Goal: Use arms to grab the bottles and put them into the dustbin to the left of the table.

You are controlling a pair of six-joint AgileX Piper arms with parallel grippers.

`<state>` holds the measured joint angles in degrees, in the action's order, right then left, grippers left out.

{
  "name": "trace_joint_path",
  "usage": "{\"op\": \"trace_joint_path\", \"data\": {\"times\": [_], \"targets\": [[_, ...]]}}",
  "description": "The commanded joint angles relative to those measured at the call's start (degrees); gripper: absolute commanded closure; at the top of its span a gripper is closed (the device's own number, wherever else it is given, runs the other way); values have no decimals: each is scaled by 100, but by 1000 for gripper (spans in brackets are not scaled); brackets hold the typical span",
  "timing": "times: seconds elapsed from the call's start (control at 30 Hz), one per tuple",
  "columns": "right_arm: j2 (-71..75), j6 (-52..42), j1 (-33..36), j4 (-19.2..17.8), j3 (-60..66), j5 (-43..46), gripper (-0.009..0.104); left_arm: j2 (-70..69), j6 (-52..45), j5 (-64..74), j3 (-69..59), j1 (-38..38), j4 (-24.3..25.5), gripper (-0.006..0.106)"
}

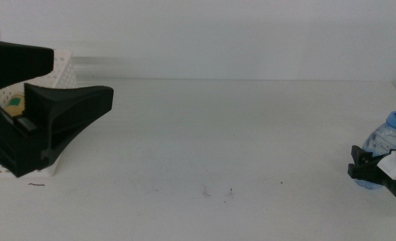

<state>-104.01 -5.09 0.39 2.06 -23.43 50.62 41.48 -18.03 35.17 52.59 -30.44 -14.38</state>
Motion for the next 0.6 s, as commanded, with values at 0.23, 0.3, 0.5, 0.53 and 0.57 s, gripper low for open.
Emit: {"op": "trace_joint_path", "data": {"times": [0.23, 0.3, 0.5, 0.53, 0.57], "targets": [[378, -49, 1105, -86, -930, -332, 97, -21, 37, -44, -4, -43, -43, 7], [275, -35, 1544, -206, -1581, -1032, 97, -21, 37, -44, -4, -43, -43, 7], [-599, 322, 2563, -817, -3553, -2133, 98, -21, 37, -44, -4, -43, -43, 7], [-765, 400, 2702, -855, -3791, -2223, 98, -21, 37, -44, -4, -43, -43, 7], [-964, 509, 2831, -883, -4092, -2316, 98, -21, 37, -44, -4, -43, -43, 7]]}}
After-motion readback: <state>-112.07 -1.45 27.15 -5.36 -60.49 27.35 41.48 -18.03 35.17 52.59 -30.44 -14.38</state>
